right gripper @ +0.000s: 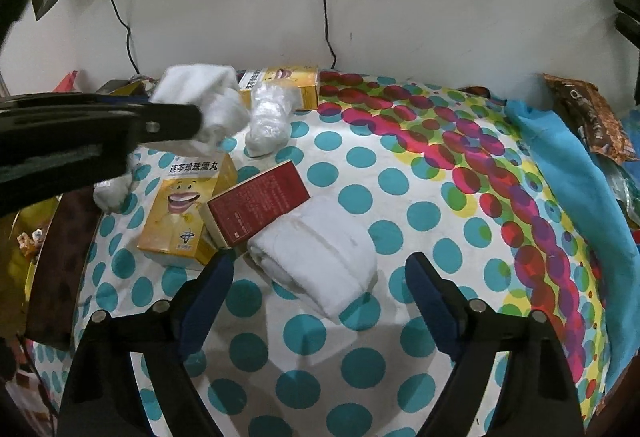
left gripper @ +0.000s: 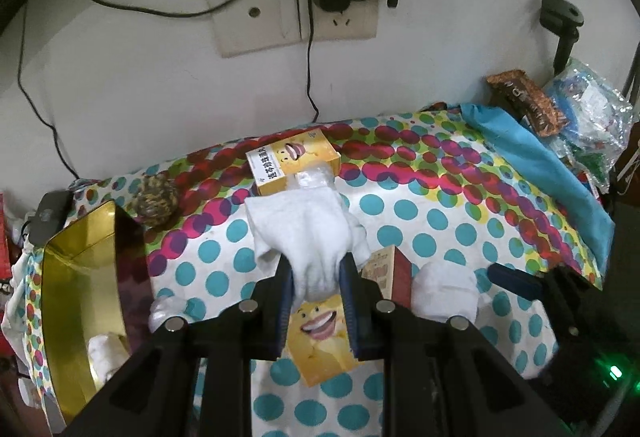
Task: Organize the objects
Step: 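Grasp the flat white sock with the left tool, then carry the white sock into the gold tray and open the left tool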
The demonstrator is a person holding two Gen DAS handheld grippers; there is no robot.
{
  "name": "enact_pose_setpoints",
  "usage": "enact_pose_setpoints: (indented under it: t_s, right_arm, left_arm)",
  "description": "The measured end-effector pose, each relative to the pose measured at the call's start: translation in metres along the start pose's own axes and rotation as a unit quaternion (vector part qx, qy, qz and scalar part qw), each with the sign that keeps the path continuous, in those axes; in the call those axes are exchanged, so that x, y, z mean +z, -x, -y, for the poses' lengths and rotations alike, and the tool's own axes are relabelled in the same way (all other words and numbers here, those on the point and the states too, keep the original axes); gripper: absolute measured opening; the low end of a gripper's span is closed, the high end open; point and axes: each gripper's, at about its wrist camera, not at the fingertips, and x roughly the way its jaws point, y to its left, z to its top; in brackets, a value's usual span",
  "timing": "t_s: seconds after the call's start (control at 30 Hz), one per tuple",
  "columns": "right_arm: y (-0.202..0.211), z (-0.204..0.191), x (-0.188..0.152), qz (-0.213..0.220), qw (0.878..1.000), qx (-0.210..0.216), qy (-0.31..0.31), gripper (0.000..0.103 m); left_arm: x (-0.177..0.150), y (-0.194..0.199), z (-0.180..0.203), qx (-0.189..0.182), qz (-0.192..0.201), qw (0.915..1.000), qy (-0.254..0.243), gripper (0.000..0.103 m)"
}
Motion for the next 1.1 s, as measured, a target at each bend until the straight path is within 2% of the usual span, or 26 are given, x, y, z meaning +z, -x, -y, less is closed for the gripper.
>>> enact_pose_setpoints:
  t_s: [0.23, 0.43, 0.8, 1.1]
  right_arm:
    - [-0.010, -0.001, 0.000, -0.013, 1.000, 0.002, 0.002, 0.063]
    - [-0.011, -0.003, -0.002, -0.014, 1.000, 0.006, 0.007, 0.051]
    - [0.001, 0.003, -0.007, -0.005, 1.000, 0.003, -0.002, 0.048]
    - [0.012, 0.010, -0.011, -0.003, 1.000, 0.004, -0.011, 0.048]
  left_arm:
    - [-0.012, 0.032, -0.009, -0.012, 0.014, 0.9998, 0.009, 0.022]
    - [-0.022, 0.048, -0.020, -0.022, 0.017, 0.9994, 0.019, 0.022]
    - [-0.036, 0.067, -0.035, -0.029, 0.016, 0.9989, 0.033, 0.023]
    - [-0.048, 0.101, -0.061, -0.004, 0.030, 0.9984, 0.048, 0.023]
